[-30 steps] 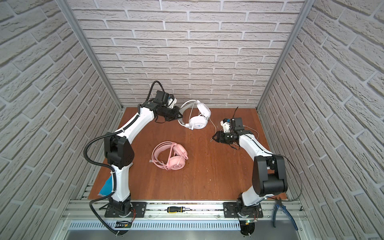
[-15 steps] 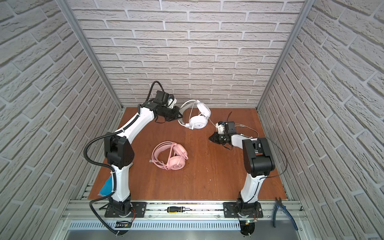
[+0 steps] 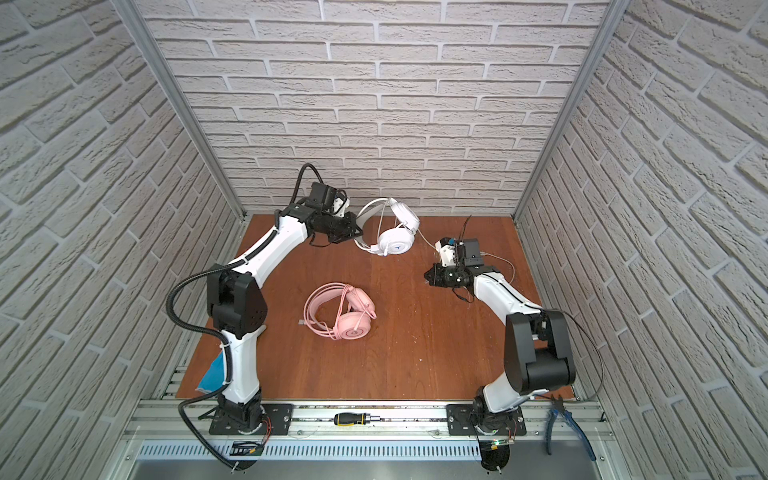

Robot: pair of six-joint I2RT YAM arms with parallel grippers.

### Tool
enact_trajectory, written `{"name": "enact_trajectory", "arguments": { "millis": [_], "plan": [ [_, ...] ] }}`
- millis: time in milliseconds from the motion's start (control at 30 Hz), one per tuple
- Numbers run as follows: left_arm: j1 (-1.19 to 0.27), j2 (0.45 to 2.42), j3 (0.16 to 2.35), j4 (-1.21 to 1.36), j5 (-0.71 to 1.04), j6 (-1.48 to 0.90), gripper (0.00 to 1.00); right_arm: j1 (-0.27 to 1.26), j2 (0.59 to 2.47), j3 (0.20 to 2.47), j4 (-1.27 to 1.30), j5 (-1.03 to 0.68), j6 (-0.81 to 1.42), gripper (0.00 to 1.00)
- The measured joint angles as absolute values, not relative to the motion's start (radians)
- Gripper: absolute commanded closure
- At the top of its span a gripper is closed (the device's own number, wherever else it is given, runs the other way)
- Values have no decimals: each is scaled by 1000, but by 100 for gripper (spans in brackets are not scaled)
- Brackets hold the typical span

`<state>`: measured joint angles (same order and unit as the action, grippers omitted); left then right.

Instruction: Wrap the headphones

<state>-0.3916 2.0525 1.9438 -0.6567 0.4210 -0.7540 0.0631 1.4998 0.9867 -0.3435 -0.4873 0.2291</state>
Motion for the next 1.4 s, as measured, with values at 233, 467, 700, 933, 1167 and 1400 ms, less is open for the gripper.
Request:
{"name": "enact_trajectory", "arguments": {
  "millis": [233, 467, 700, 933, 1167, 1400],
  "plan": [
    [-369, 2027, 1895, -630, 406, -790, 100, 67, 1367, 1054, -643, -388, 148, 94],
    [-365, 2001, 1851, -622, 406, -805, 100, 102, 1380, 1253, -955, -228, 88, 94],
    [-365, 2001, 1848, -632, 400, -805, 100, 146, 1484, 1296, -1065, -156, 38, 94],
    [-356, 2001, 1843, -653, 360, -805, 100, 228, 1644, 1266, -974, -251, 22, 89],
    [-339, 2001, 1838, -660, 333, -806, 100, 246, 1742, 1246, -840, -323, 20, 85],
    [-337, 2001, 1838, -663, 333, -806, 100, 246, 1816, 1217, -688, -365, 42, 83]
  ]
}}
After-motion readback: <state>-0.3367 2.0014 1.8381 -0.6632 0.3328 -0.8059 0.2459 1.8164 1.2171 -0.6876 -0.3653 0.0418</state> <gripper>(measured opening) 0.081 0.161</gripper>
